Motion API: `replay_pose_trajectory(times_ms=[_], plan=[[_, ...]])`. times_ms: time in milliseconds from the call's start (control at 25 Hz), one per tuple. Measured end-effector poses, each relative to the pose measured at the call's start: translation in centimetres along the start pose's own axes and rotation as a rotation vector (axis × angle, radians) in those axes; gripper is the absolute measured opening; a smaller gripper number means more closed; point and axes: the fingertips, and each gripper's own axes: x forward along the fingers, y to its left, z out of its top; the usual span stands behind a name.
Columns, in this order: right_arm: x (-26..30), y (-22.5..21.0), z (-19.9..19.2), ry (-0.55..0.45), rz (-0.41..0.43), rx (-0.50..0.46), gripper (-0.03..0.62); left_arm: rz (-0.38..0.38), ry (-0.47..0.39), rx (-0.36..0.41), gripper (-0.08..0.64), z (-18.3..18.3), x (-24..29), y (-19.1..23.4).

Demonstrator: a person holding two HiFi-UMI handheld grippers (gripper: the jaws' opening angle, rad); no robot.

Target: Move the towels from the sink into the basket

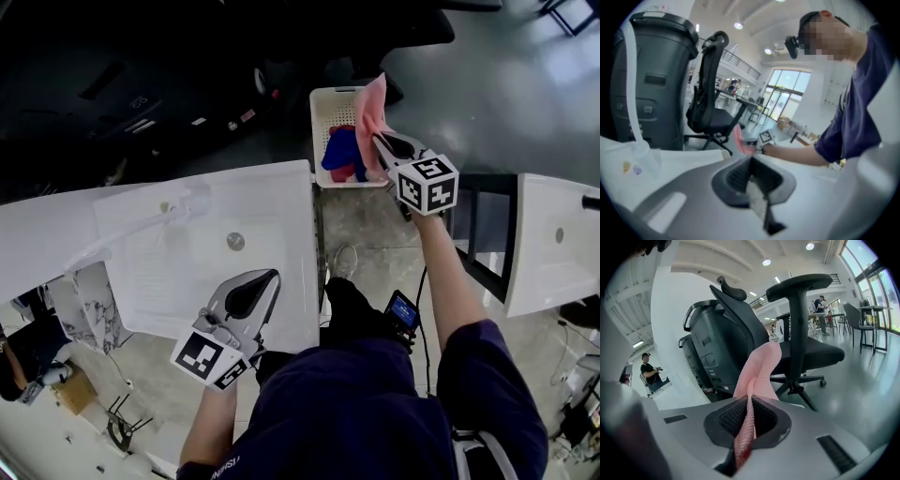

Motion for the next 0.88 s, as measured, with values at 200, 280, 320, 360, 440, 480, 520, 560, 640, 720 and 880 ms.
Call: replay_pose_trajectory(times_ms=[200, 280, 320, 360, 440, 480, 520, 560, 640, 720, 880], plan=[[3.1, -2.2, -2.1, 0.050, -0.024, 0.022, 0.018, 0.032, 0.016, -0.028, 0.003, -0.6, -0.1, 0.9], [4.1, -2.7, -3.0, 0.068, -0.032, 0.032, 0.018, 0.044, 0.024, -0.039, 0.003, -1.0, -0.2, 1.3], [4.5, -2.9, -3.3, 0.076, -0.035, 0.035, 0.018, 0.049, 0.027, -0.044, 0.003, -1.2, -0.2, 1.5], [4.9, -3.1, -3.7, 0.083, -0.037, 0.037, 0.018, 0.054, 0.029, -0.048, 0.003, -1.3, -0.2, 1.7], [5.4, -3.6, -4.3, 0.093, -0.044, 0.042, 0.018, 0.061, 0.032, -0.055, 0.003, -1.6, -0.2, 2.0], [5.6, -3.8, -4.6, 0.097, -0.048, 0.045, 0.018, 0.063, 0.033, -0.059, 0.003, -1.7, -0.2, 2.1], [5.8, -4.0, -4.9, 0.102, -0.052, 0.047, 0.018, 0.065, 0.035, -0.063, 0.003, -1.9, -0.3, 2.1], [6.1, -4.1, -5.2, 0.108, -0.056, 0.047, 0.018, 0.067, 0.037, -0.067, 0.003, -2.1, -0.4, 2.2], [6.7, -4.4, -5.9, 0.121, -0.059, 0.042, 0.018, 0.075, 0.043, -0.071, 0.003, -2.4, -0.6, 2.3], [7.4, -4.7, -6.5, 0.133, -0.064, 0.039, 0.018, 0.084, 0.046, -0.075, 0.002, -2.6, -0.8, 2.5], [8.7, -5.4, -7.8, 0.149, -0.083, 0.039, 0.018, 0.103, 0.058, -0.080, 0.003, -3.5, -1.0, 2.8]])
